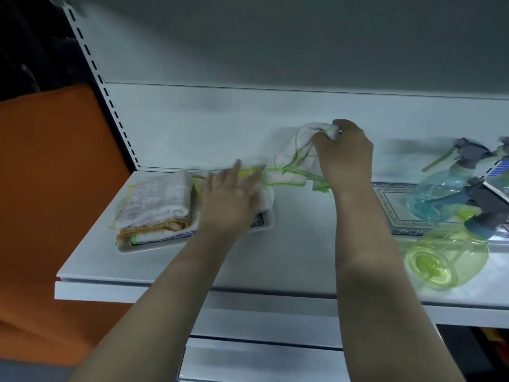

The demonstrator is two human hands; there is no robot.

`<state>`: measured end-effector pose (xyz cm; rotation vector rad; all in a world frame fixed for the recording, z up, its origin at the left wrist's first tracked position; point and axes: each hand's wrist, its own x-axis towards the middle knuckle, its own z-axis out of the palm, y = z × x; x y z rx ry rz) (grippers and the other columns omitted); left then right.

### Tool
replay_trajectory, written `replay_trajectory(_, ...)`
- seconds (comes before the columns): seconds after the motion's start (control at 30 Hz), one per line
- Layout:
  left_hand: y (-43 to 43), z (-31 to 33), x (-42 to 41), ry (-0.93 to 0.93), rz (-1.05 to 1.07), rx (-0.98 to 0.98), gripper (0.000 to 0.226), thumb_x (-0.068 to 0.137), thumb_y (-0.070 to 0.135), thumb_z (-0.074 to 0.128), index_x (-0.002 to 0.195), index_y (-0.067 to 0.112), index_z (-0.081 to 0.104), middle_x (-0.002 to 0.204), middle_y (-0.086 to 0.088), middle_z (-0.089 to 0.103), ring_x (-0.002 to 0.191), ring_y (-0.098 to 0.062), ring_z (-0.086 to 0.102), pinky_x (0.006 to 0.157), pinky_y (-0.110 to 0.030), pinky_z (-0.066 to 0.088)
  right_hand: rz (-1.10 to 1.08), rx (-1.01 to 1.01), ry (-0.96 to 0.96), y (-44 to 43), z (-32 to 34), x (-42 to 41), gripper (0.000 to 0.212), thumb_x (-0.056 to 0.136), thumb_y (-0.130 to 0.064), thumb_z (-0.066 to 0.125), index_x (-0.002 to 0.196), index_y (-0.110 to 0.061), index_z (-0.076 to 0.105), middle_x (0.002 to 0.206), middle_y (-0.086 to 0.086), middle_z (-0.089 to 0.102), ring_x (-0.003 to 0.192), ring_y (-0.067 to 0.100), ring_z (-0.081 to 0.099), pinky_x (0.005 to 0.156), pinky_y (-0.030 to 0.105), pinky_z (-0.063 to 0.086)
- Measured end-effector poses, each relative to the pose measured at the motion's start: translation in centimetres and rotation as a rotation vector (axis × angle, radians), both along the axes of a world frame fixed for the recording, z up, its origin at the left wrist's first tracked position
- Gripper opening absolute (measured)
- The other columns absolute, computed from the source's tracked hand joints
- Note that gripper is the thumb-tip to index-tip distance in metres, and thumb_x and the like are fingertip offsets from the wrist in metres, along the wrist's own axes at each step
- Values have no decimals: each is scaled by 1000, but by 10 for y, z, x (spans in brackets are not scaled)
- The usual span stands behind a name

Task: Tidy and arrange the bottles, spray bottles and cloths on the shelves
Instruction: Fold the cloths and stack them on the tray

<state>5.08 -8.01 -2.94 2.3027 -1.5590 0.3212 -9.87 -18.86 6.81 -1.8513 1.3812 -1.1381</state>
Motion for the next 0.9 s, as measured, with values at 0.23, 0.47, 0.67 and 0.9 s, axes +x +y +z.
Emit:
replay_trajectory(0.23,2,-12,-4,267,-70,-19,70,83,58,48,147,28,42,134,-4,61,129,-27,50,113,-45,28,128,52,-30,13,9,-5,27,88,-29,58,112,-25,69,105,-5,69,97,16,63,77,26,49)
replay_trajectory(0.47,27,40,-19,1170,-216,-530,23,88,-1,55,93,14,72,87,2,72,81,-7,64,75,-24,50,466,313,-130,24,19,-18,15,89,-34,68,100,-24,66,98,5,72,87,23,69,74,33,52)
replay_trajectory(0.67,44,85,-13,1152,-190,-541,19,87,2,54,80,7,71,69,2,63,67,-11,57,62,-26,46,494,264,119,32,16,-18,7,90,-28,65,89,-24,70,94,1,68,90,19,62,77,31,44)
replay_trajectory(0.9,60,124,-12,955,-160,-334,28,81,25,54,70,-1,50,63,-4,32,58,-16,31,57,-28,24,487,117,-2,78,30,-8,39,92,-32,61,131,-37,57,129,-15,55,119,4,53,99,27,43)
